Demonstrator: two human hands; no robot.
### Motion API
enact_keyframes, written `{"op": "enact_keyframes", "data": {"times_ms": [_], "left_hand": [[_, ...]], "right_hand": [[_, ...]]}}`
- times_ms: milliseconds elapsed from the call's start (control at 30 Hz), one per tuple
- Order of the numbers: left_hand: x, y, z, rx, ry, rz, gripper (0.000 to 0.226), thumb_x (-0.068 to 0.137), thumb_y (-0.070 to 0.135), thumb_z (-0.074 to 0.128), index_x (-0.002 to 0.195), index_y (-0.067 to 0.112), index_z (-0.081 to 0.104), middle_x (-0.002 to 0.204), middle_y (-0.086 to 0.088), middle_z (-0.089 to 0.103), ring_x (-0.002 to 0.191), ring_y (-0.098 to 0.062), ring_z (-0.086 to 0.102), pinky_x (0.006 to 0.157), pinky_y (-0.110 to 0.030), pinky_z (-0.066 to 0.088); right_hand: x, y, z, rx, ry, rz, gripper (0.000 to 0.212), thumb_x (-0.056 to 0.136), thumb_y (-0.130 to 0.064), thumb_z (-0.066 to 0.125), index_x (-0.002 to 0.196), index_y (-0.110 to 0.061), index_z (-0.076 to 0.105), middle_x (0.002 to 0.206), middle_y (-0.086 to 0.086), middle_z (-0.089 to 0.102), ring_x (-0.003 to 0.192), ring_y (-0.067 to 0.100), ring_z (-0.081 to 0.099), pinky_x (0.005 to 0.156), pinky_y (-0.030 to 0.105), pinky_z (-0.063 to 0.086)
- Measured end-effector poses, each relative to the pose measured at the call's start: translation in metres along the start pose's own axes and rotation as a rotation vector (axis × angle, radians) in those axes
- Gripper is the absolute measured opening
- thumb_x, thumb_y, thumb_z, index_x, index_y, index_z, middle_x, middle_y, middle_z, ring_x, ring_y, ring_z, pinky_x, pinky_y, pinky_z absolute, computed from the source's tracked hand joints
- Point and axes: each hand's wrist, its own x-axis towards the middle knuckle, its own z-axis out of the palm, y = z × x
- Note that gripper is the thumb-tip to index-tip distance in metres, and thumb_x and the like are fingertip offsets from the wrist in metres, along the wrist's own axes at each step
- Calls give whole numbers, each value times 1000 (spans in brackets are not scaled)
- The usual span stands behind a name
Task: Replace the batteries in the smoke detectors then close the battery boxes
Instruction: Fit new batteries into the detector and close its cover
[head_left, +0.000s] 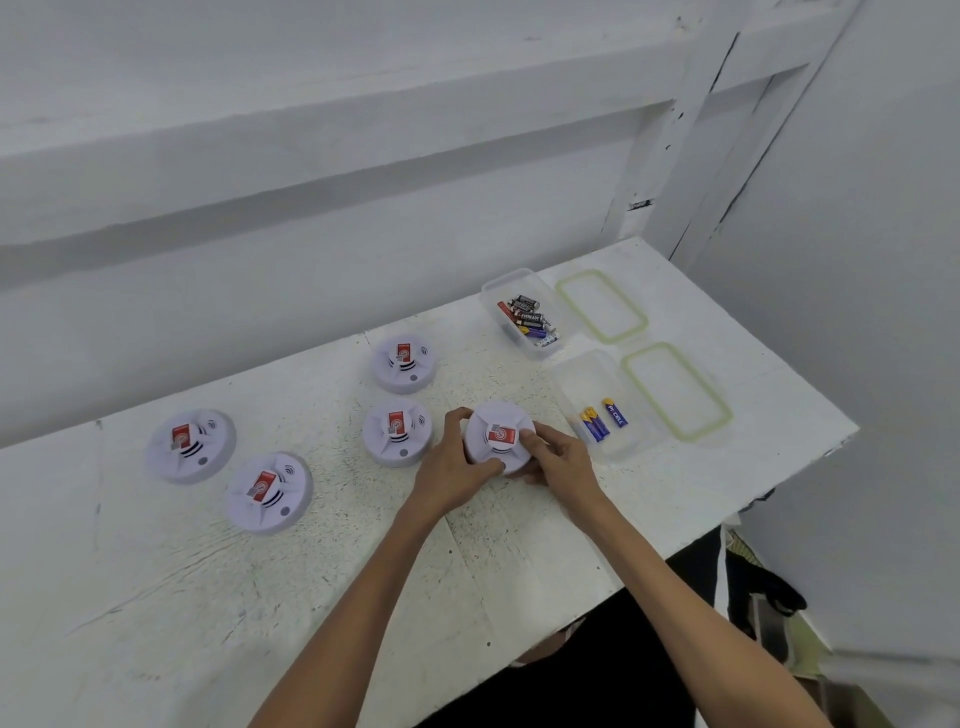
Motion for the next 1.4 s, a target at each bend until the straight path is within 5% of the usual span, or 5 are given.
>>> {"op": "enact_keyframes", "data": {"times_ms": [400,567,733,1233,1400], "left_hand": [[2,-6,-2,-28,-50,20,69,86,31,76,139,31,32,118,13,58,104,-12,64,85,-35,57],[7,-9,-9,-128,-66,-87,36,104,26,49,138,30,39,109,-7,66,85,-16,60,80,-35,50],[6,-11,-10,-100,-67,-83,33,106,25,42,139,31,40,101,-11,68,79,-19,60,76,-36,50],[6,-9,-11,-133,-74,-104,36,107,22,42,142,28,39,115,-10,65,101,-26,65,87,-38,53],[6,-8,-11,-132,-70,-103,36,108,22,41,143,28,38,115,-10,64,100,-25,65,80,-30,51]], "right_hand": [[1,4,-1,36,-8,7,30,95,-32,65,120,-17,71,95,10,77,87,37,73,77,49,61],[0,4,0,42,-6,14,30,95,-31,65,121,-17,70,97,7,77,91,38,71,78,48,61],[1,6,2,36,-6,8,31,93,-36,66,119,-19,71,99,7,77,92,41,70,79,57,59],[0,4,1,7,-19,-9,30,95,-34,65,121,-22,70,98,4,77,89,37,72,78,55,60],[0,4,1,16,-25,-6,28,95,-33,65,120,-21,70,98,5,77,89,37,72,79,54,60]]}}
